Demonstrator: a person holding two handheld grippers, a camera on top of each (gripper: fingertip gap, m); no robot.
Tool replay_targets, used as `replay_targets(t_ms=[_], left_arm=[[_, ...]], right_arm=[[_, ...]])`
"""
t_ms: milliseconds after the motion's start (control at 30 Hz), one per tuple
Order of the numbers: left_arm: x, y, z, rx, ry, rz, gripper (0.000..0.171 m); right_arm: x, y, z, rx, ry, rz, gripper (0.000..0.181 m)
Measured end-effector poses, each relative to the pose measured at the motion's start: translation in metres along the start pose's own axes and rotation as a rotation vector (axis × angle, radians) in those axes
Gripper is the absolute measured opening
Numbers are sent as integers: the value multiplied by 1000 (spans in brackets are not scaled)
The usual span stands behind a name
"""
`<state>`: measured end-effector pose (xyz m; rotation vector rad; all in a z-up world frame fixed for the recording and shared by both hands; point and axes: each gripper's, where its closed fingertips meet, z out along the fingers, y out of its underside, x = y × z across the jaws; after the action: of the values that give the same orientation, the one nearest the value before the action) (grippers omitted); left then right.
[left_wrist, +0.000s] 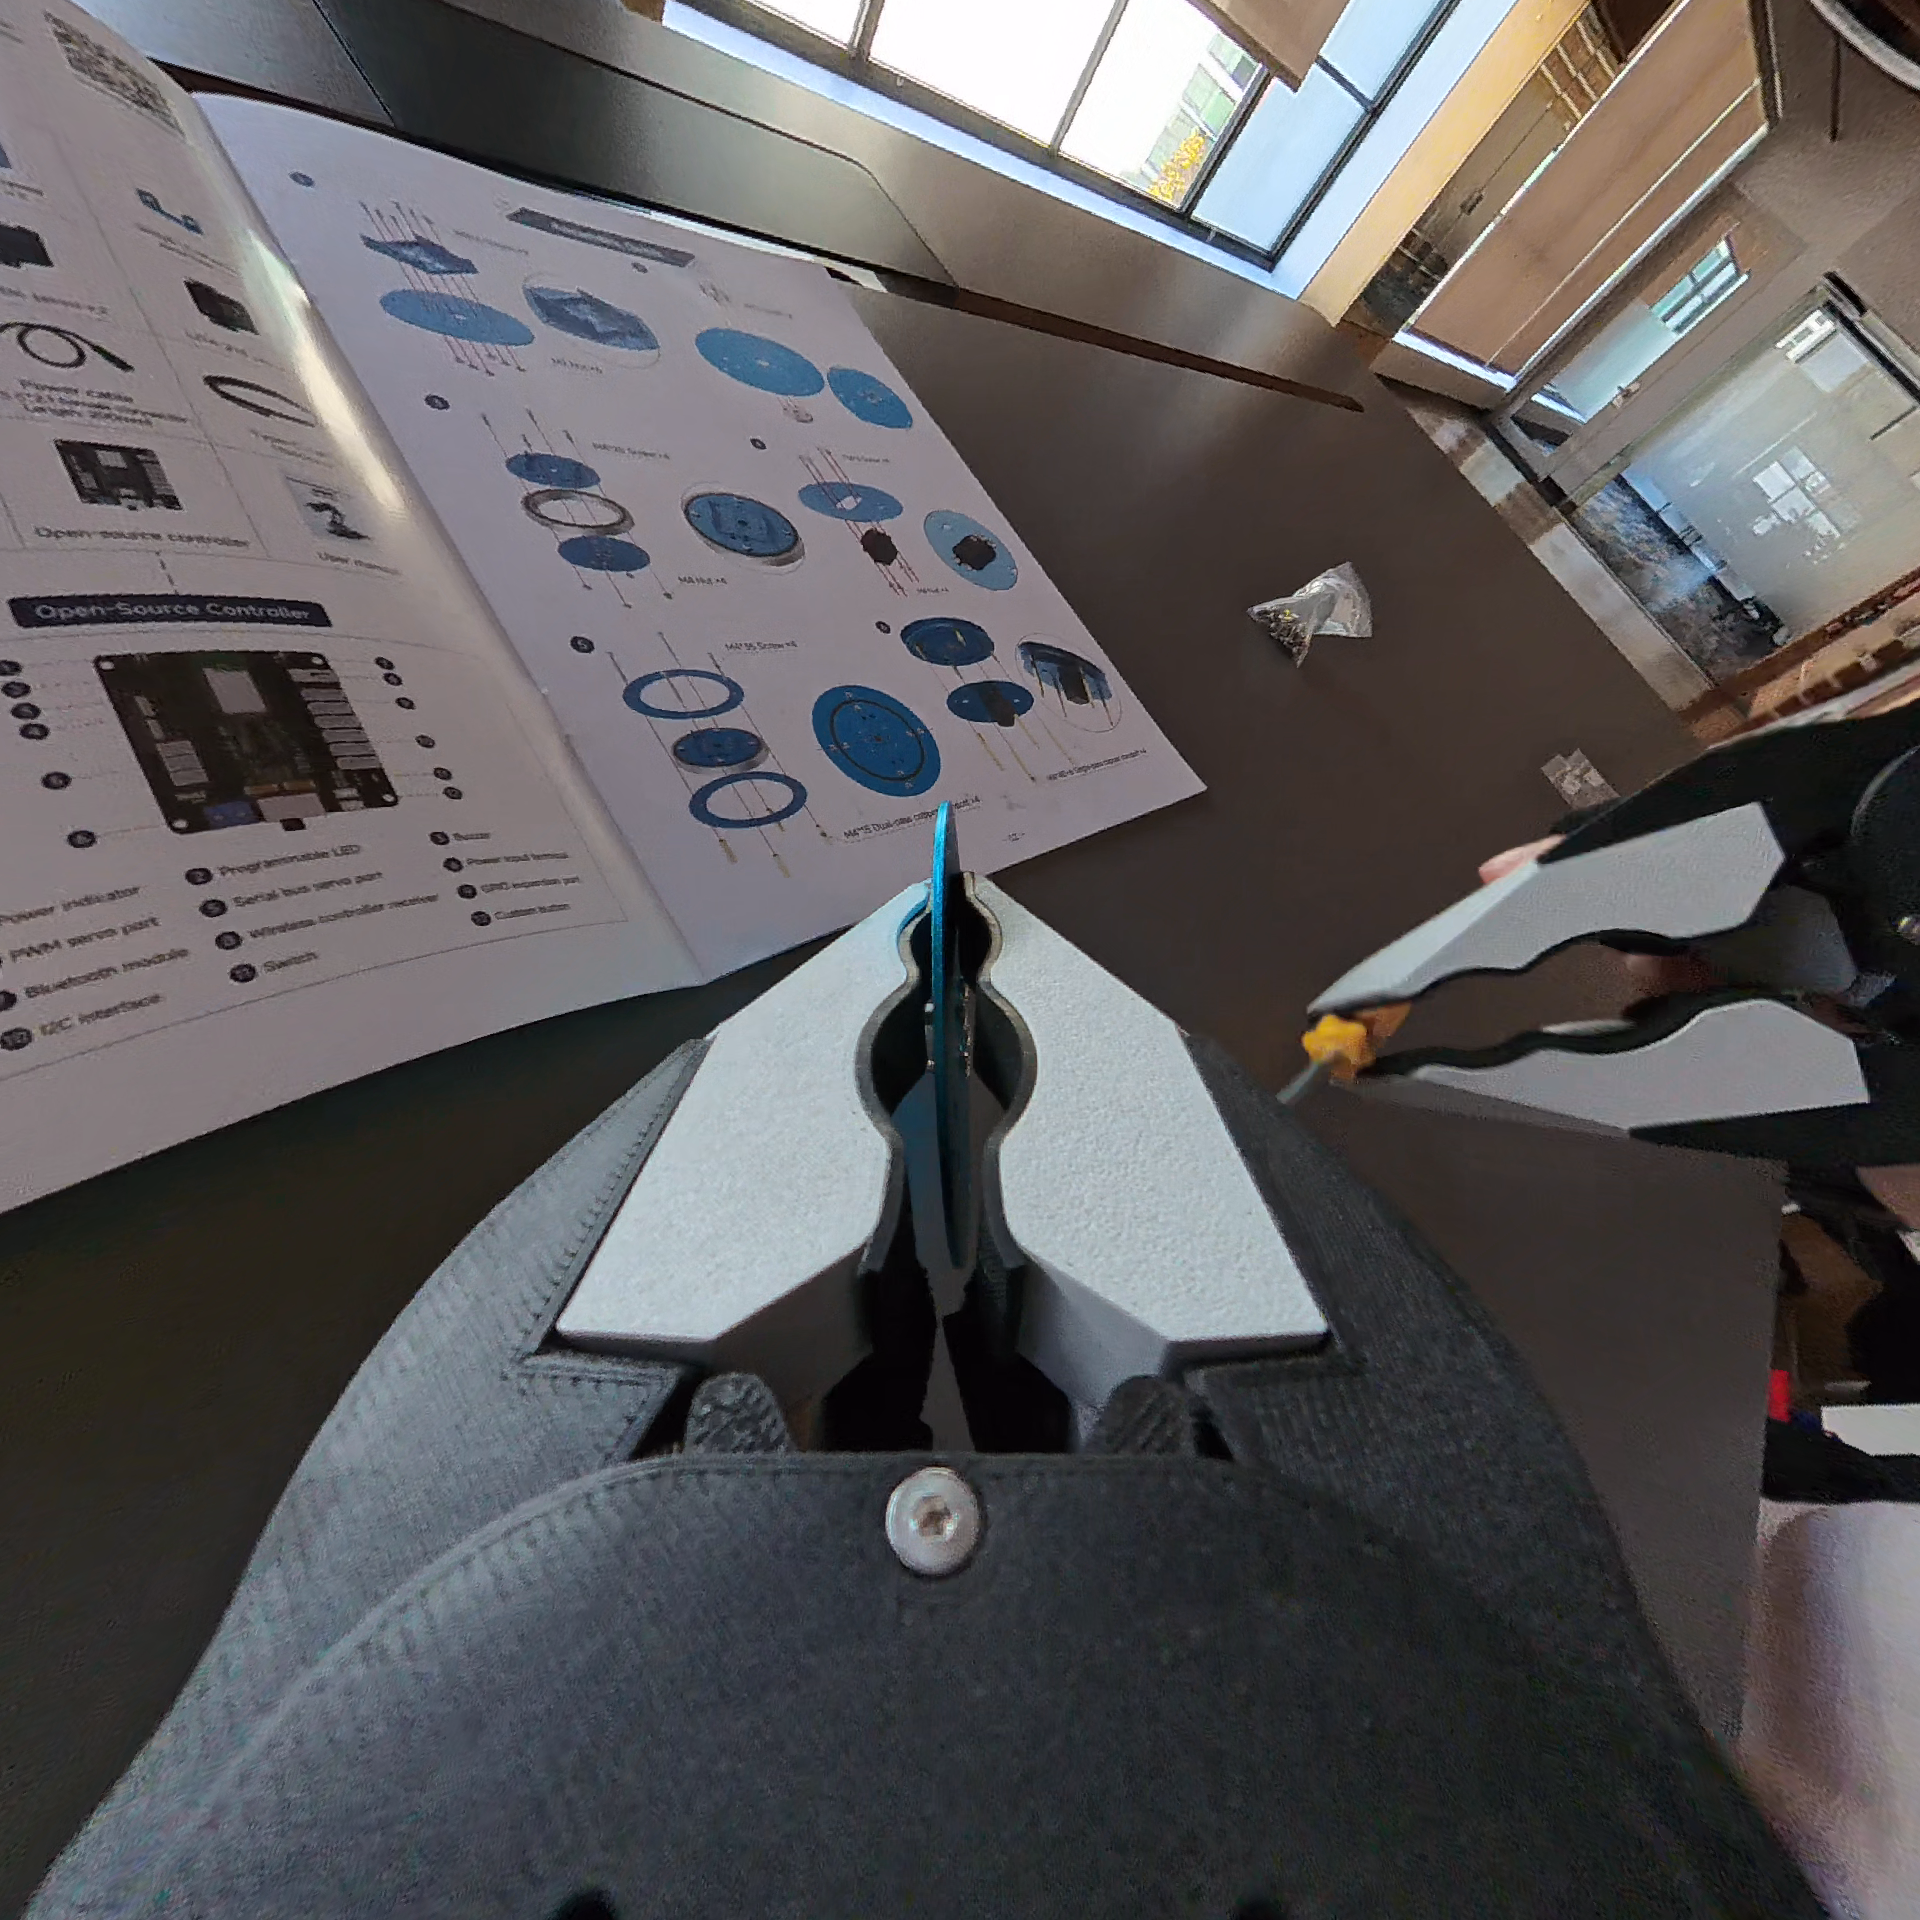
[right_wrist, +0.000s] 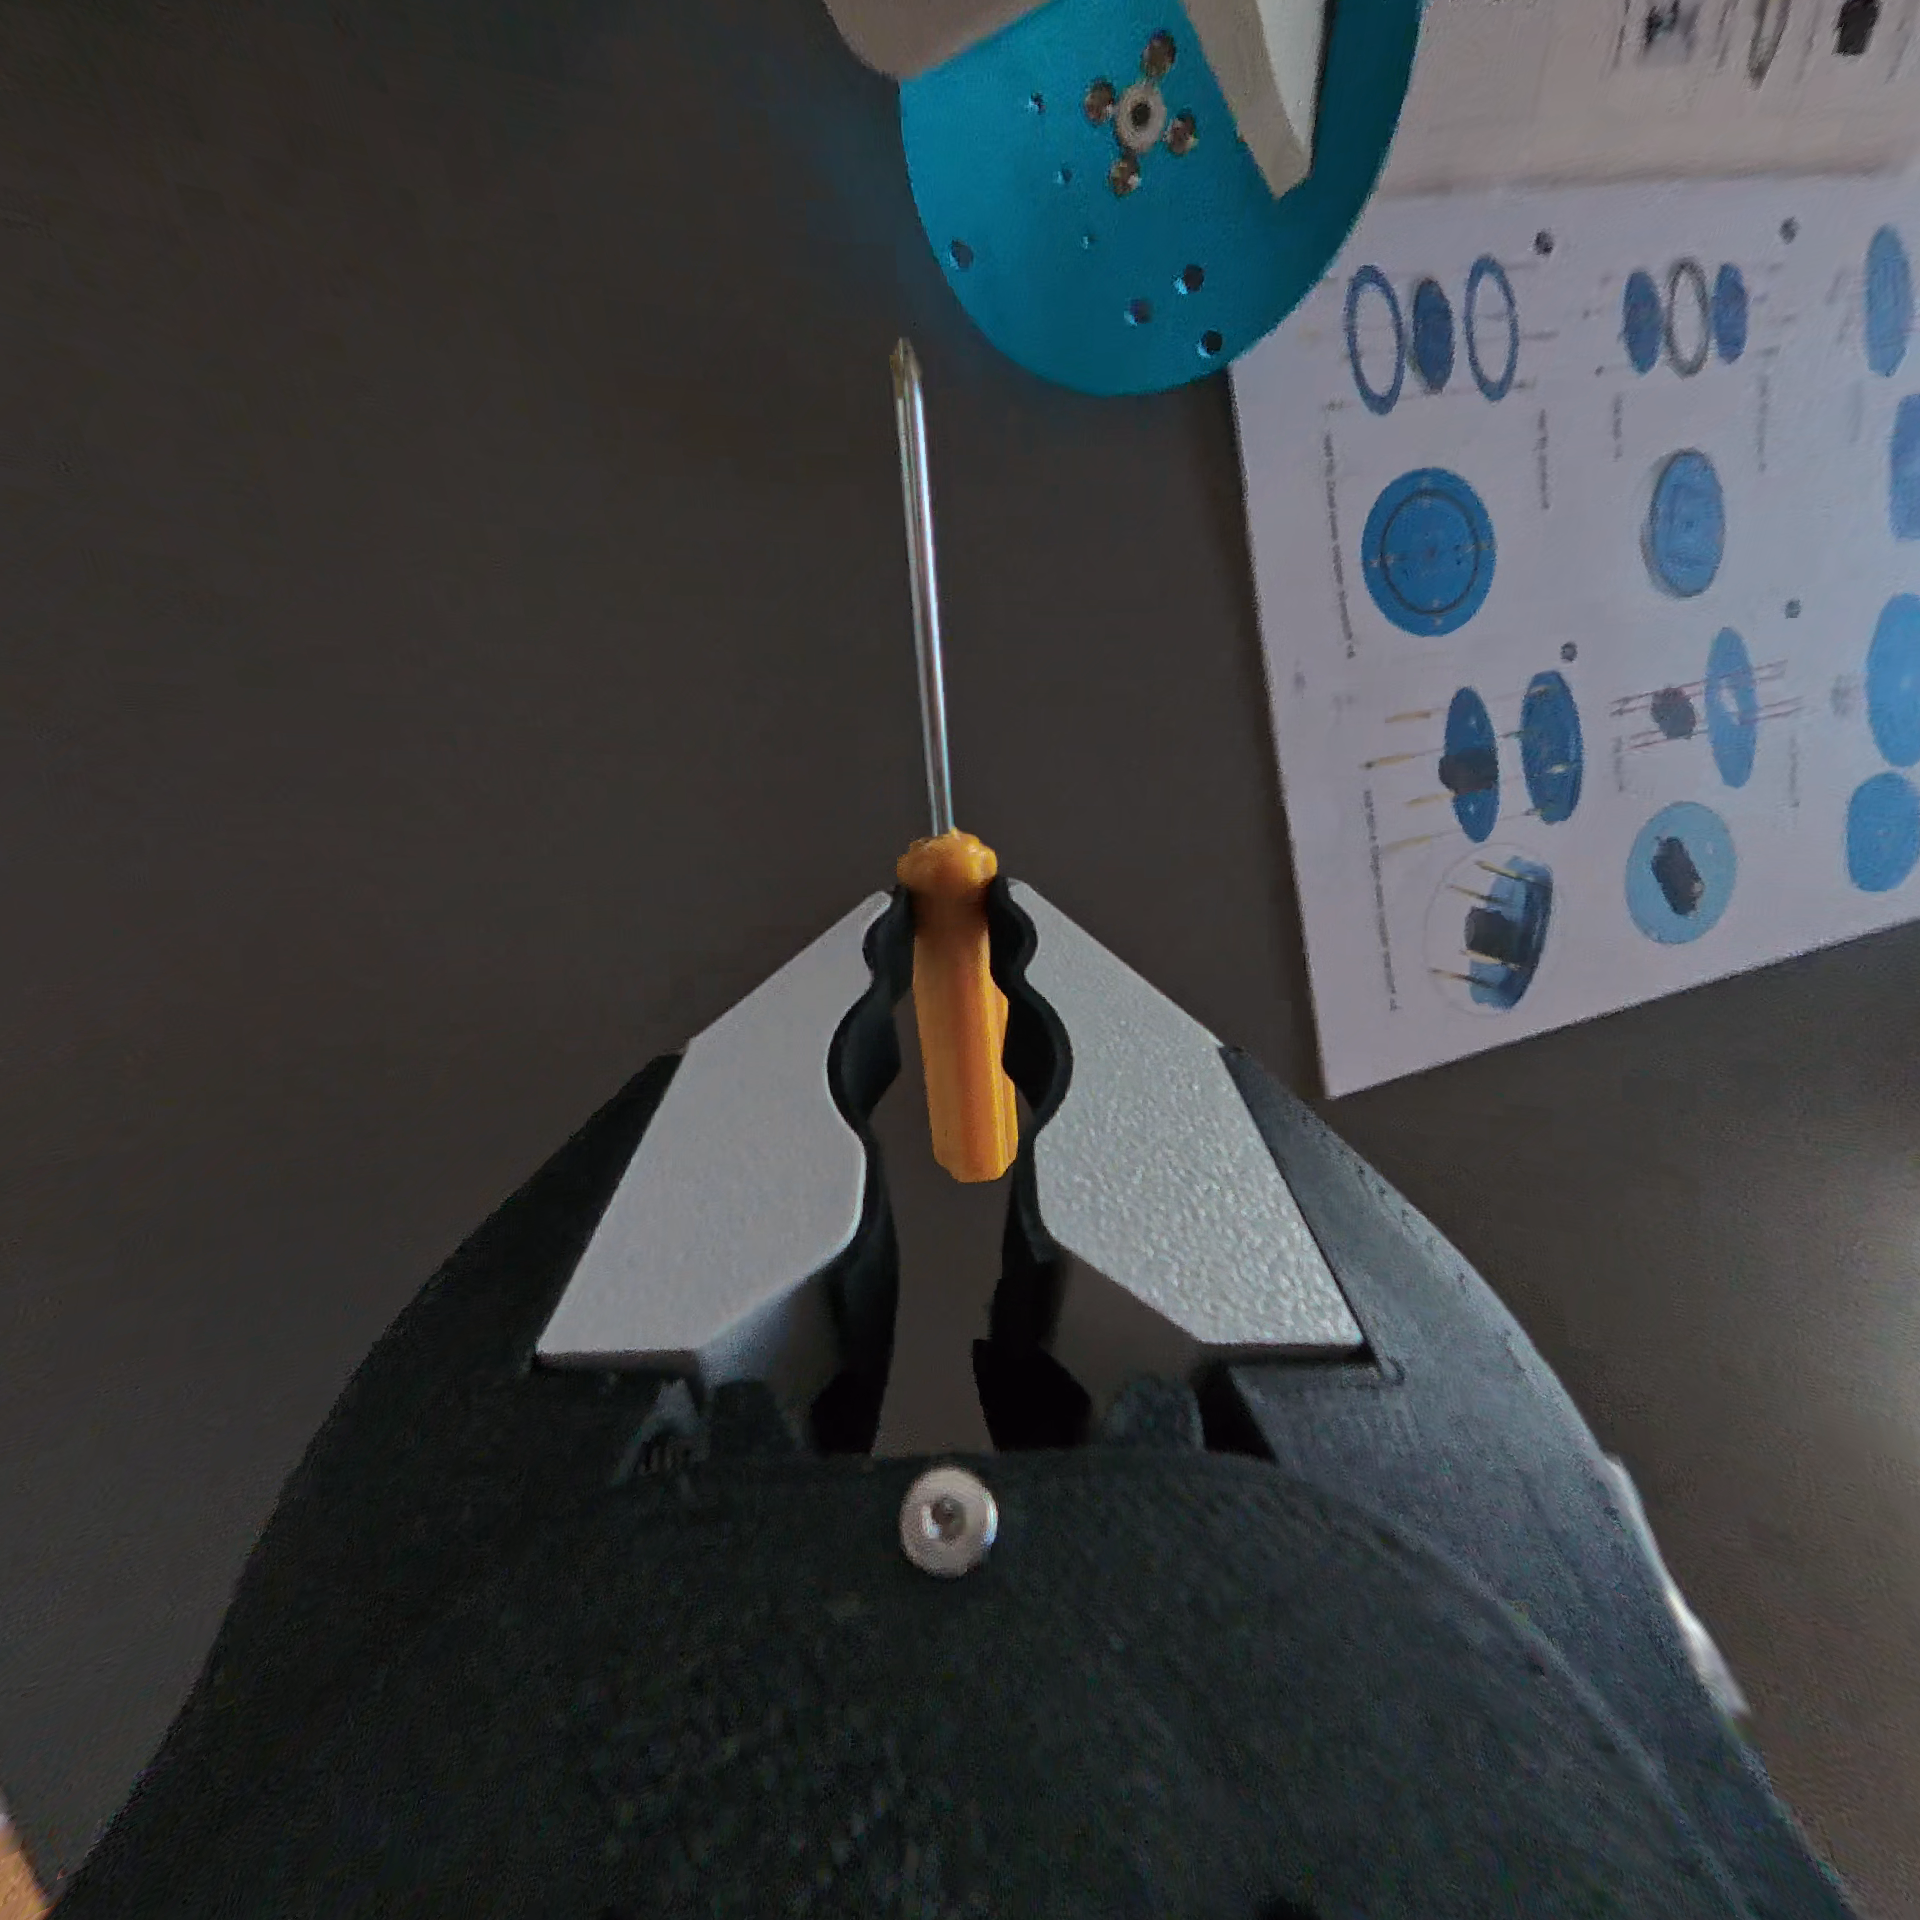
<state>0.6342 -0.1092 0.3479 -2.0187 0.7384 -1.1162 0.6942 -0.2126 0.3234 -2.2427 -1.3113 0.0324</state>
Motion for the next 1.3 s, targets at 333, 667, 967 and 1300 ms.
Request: replay_targets(t_ms=[333,667,967,1300], left_arm=[[-9,11,3,-61,-114,-48,0],[-2,28,-8,-200,138,-349,0],[46,31,-13,-289,579,-671,0],[73,45,-12,-405,713,-701,0]], right_arm=[[45,-60,-32,52,870,-933,13],[56,-98,-31,101,1062,-1405,14],[20,-122,-69,144,1040,-1906,13],[16,-120,-74,84,979,-2183,14]])
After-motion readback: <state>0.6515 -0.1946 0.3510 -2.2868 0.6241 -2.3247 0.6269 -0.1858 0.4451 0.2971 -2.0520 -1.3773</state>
